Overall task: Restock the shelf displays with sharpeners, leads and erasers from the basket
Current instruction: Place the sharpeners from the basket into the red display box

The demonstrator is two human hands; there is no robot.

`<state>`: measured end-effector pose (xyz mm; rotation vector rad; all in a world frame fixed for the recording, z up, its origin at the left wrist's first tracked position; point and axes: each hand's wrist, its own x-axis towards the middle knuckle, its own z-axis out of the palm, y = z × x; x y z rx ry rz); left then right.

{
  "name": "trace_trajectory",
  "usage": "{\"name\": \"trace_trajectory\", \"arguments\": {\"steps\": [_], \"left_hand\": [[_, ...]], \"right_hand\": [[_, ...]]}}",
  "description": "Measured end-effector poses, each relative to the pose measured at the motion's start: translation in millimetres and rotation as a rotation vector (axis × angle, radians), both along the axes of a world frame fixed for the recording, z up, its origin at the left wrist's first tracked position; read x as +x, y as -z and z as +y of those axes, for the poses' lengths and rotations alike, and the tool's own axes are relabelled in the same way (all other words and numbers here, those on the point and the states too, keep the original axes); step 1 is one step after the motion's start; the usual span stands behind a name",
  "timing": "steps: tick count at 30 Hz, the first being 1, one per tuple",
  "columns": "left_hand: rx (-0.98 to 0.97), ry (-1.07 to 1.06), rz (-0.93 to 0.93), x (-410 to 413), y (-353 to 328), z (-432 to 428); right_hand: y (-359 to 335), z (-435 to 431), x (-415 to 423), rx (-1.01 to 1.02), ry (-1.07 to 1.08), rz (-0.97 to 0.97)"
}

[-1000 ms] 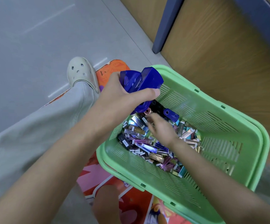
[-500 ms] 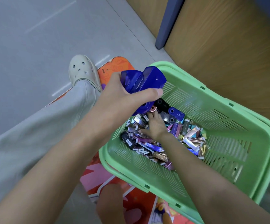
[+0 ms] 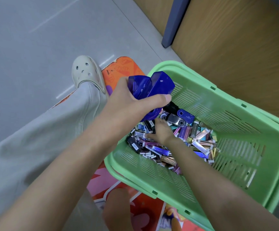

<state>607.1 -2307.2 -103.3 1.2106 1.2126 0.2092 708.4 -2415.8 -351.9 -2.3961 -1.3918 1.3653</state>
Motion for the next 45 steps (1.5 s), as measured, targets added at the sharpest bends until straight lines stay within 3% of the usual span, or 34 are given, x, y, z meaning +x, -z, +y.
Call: {"name": "trace_trajectory", "arguments": {"steps": [3,11,17,21,23,25,28,31,38,45], "left_hand": [[-0.012,0.005,0.013,-0.3,3.4,-1.6],[-0.014,0.02,0.034,-0.8,6.0,-1.2],[-0.01,0.038,0.008,0.6,3.1,-2.6],[-0.001,0.014,-0.002,1.2,3.5,-4.0],[0.004,0.025,0.001,2.5,3.3,-5.2],[-0.005,0.034,-0.009,4.3,2.4,-5.3],[-0.015,0.031,-0.014,4.1,1.8,-6.1],[-0.011,0.021,-0.009,2.1,1.9,-7.6],[-0.008,0.03,0.01,0.6,6.4,-5.1],[-0.026,0.024,0.022,-0.2,10.5,-3.6]], "right_hand": [[0.3,-7.1,1.0,-0.036,0.123,0.11],[-24.7,-19.9,15.4,-0.001,0.116,0.221],[-66.0,-75.6,61.5,-0.099,-0.091,0.238],[-74.1,-92.4,92.4,-0.216,-0.448,-0.089],[-75.6,-80.1,81.6,-0.093,-0.335,-0.101],[-70.8,-59.6,58.8,0.019,-0.18,0.038],[-52.6,-33.5,22.9,0.017,-0.033,0.232],[-32.7,-22.8,2.2,-0.039,0.088,0.287],[-6.7,-17.8,-16.1,-0.162,0.042,0.178],[-10.2,-7.4,-12.3,-0.201,0.012,0.235]]}}
